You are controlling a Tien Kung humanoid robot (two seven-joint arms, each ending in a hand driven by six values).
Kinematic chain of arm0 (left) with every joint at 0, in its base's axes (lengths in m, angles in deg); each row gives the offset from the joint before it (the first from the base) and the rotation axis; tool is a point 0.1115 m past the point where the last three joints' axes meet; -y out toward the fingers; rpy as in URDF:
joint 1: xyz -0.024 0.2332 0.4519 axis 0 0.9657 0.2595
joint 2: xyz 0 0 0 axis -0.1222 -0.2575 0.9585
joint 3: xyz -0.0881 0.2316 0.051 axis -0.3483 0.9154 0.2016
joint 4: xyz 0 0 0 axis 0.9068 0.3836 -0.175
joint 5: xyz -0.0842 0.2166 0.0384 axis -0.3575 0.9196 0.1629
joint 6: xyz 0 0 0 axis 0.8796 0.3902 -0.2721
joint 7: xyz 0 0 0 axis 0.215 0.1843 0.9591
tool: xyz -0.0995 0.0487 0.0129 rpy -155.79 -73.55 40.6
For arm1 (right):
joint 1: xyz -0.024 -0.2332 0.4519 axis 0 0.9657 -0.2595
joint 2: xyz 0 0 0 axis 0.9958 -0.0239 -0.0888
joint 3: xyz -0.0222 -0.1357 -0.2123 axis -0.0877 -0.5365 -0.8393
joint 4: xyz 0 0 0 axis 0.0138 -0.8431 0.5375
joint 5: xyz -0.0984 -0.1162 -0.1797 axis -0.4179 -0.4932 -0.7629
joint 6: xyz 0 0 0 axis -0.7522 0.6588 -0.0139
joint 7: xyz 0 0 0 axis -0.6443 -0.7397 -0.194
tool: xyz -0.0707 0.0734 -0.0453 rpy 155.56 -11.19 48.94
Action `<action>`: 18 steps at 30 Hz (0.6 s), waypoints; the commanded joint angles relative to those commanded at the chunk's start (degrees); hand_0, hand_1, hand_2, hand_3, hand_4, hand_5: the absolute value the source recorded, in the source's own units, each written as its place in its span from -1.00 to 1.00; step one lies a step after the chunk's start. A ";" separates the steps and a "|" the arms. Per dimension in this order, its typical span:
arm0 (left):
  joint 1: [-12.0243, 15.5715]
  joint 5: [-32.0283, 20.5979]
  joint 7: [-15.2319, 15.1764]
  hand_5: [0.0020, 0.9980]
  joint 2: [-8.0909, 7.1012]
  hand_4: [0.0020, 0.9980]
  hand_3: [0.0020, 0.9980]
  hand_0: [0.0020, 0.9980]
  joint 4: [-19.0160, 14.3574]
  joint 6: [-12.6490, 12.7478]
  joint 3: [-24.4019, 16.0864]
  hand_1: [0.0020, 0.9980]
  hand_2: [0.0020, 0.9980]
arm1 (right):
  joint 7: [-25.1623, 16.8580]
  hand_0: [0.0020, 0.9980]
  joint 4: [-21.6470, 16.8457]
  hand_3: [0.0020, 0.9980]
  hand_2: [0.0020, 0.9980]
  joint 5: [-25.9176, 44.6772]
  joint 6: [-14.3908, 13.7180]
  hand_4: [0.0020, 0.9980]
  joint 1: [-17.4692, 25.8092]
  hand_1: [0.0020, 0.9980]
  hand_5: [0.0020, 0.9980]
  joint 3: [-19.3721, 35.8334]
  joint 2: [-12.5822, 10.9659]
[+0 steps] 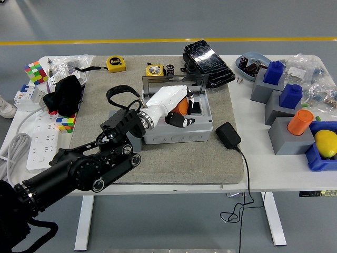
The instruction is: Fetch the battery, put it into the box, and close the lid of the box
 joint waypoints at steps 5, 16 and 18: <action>-1.38 -0.78 0.14 -1.00 0.00 0.95 -0.33 -0.51 2.29 -0.21 0.27 -0.56 -0.57 | 0.00 0.13 0.00 0.09 0.14 0.00 0.00 0.84 0.13 0.19 -0.05 0.12 0.02; -0.95 -1.84 -1.05 -0.98 0.00 1.00 0.08 -0.44 2.39 -0.26 -0.30 -0.18 -0.21 | -0.05 0.13 -0.01 0.09 0.14 -0.10 0.00 0.84 0.32 0.19 -0.05 0.46 0.10; -0.89 -2.00 -1.23 -0.92 0.00 1.00 0.46 -0.11 2.32 -0.28 -0.41 0.26 0.08 | -0.03 0.13 0.02 0.09 0.14 -0.02 0.02 0.84 0.38 0.19 -0.05 0.36 0.12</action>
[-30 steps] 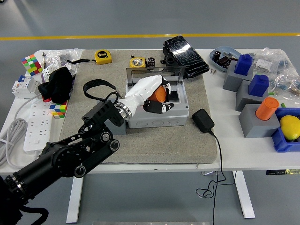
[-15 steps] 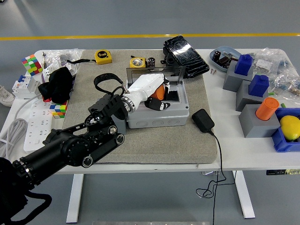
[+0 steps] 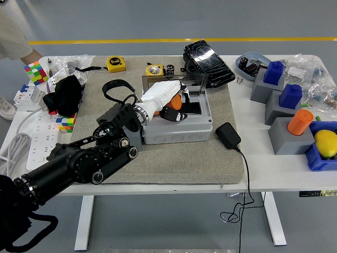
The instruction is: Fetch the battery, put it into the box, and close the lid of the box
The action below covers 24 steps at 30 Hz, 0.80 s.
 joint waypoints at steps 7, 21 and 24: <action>0.19 -0.59 -0.34 -0.88 0.00 1.00 0.49 -0.02 -0.39 -0.15 -0.35 0.28 0.13 | -0.06 0.13 -0.05 0.09 0.14 -0.16 -0.03 0.83 -0.06 0.19 -0.05 0.24 0.03; 2.73 -2.76 -3.80 -0.80 0.00 1.00 0.49 -0.12 -7.38 1.67 -4.13 0.24 0.11 | -0.05 0.13 -0.05 0.09 0.14 -0.20 0.00 0.83 0.09 0.19 -0.05 0.50 0.09; 3.03 -2.99 -5.74 -0.77 0.00 1.00 0.42 -0.13 -9.04 3.10 -6.27 0.18 0.05 | -0.06 0.13 -0.05 0.09 0.14 -0.20 0.01 0.83 0.11 0.19 -0.05 0.53 0.11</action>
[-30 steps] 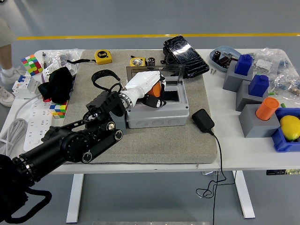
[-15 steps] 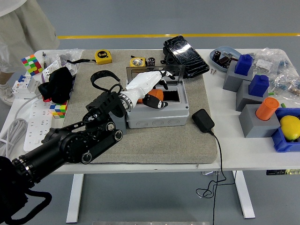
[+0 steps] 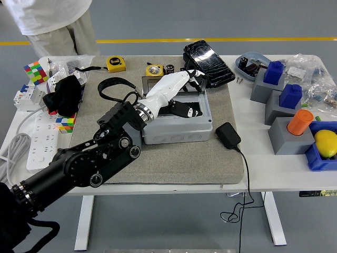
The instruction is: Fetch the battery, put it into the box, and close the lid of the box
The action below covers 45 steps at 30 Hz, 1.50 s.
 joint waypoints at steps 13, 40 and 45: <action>-2.57 3.16 4.41 -0.50 0.00 1.00 0.57 0.48 4.88 -3.17 -7.25 0.55 0.53 | 0.01 0.13 -0.06 0.08 0.14 -0.02 -0.04 0.83 -0.17 0.19 -0.05 0.05 -0.01; 3.92 1.28 10.48 -0.47 -2.78 1.00 0.52 0.38 -6.80 -7.21 -0.75 0.49 0.45 | 0.06 0.13 -0.11 0.09 0.14 -0.09 0.00 0.83 -0.53 0.19 -0.05 -0.69 -0.40; 5.60 0.82 11.15 -0.45 -4.25 1.00 0.51 0.37 -9.13 -7.57 1.24 0.48 0.45 | 0.05 0.13 -0.14 0.09 0.14 -0.21 -0.01 0.83 -0.46 0.19 -0.05 -0.57 -0.33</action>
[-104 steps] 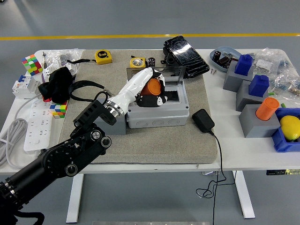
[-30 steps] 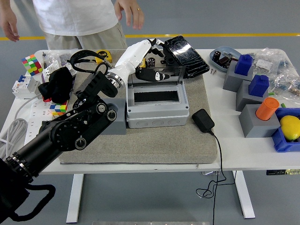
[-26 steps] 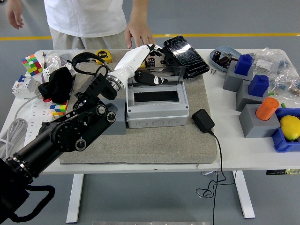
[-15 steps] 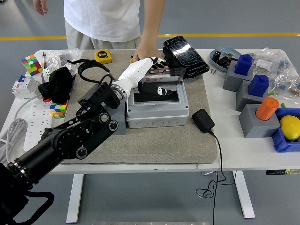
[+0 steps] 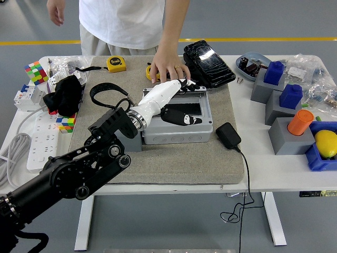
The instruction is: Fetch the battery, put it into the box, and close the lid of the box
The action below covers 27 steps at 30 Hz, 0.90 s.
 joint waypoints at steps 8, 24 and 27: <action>2.62 -1.65 -0.04 -0.38 -2.14 1.00 0.52 0.36 -3.48 -0.09 1.89 0.46 0.44 | 0.02 0.13 0.06 0.09 0.14 0.00 0.02 0.83 0.34 0.19 -0.05 0.58 0.10; 13.71 -27.18 -14.83 -0.38 -1.96 1.00 0.48 0.19 -12.00 5.77 -12.02 0.38 0.36 | -0.01 0.13 0.13 0.09 0.14 -0.09 0.06 0.84 0.45 0.19 -0.05 0.99 0.36; 15.33 -34.63 -16.90 -0.39 -1.45 1.00 0.30 0.06 -11.31 5.51 -15.86 0.28 0.22 | 0.01 0.13 0.16 0.09 0.14 -0.05 0.08 0.84 0.45 0.19 -0.05 0.95 0.37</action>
